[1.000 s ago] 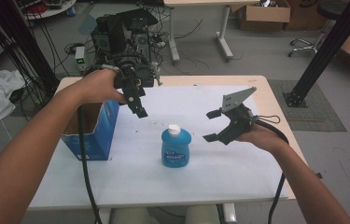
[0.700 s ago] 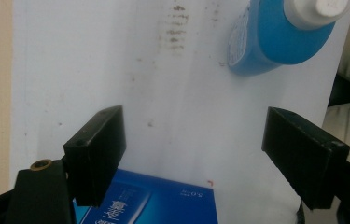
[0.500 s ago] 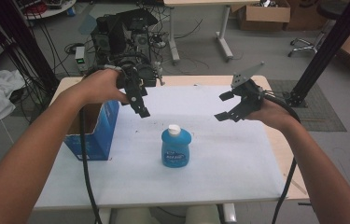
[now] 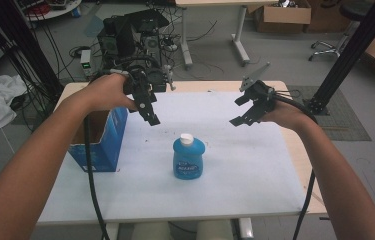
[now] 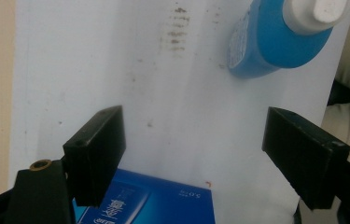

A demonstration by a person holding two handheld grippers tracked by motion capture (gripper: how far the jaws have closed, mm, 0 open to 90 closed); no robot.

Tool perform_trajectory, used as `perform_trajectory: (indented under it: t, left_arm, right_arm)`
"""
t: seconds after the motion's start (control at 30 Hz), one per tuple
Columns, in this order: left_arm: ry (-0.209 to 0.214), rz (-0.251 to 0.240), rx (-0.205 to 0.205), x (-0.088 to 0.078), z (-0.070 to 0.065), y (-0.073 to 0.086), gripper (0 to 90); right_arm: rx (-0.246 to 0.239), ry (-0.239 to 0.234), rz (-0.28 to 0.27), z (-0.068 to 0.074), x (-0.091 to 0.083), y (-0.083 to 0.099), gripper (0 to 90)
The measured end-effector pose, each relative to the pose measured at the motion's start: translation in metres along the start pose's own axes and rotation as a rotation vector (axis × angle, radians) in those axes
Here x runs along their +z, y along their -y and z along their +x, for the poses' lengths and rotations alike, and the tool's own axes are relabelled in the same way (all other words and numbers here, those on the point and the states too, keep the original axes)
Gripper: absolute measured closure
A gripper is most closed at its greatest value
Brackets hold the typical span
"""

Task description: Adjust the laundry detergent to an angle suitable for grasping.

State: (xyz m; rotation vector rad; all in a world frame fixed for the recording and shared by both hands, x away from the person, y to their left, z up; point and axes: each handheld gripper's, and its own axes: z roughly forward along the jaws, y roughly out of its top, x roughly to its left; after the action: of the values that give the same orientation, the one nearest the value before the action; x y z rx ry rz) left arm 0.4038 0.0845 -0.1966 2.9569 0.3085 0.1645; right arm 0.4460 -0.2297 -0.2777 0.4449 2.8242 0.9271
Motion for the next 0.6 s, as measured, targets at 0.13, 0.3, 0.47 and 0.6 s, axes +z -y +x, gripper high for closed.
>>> perform_trajectory:
  t: [0.13,0.3,0.47,0.6]
  left_arm:
    - [-0.001,-0.002,-0.005,-0.0005,0.0007,0.0005,22.2]
    - [-0.003,-0.004,-0.006,0.0001,0.0013,-0.0003,22.0]
    - [0.0,-0.005,-0.004,0.0008,0.0019,-0.0027,22.0]
    - [0.003,-0.003,0.001,0.0021,0.0022,-0.0048,22.0]
  right_arm:
    - [-0.007,0.002,0.001,-0.0027,-0.0008,-0.0019,15.5]
    - [-0.013,0.005,-0.003,-0.0044,-0.0014,-0.0047,15.4]
    - [-0.015,0.01,0.001,-0.0045,-0.0024,-0.0067,15.4]
    - [-0.013,0.011,0.006,-0.0042,-0.0031,-0.0057,15.4]
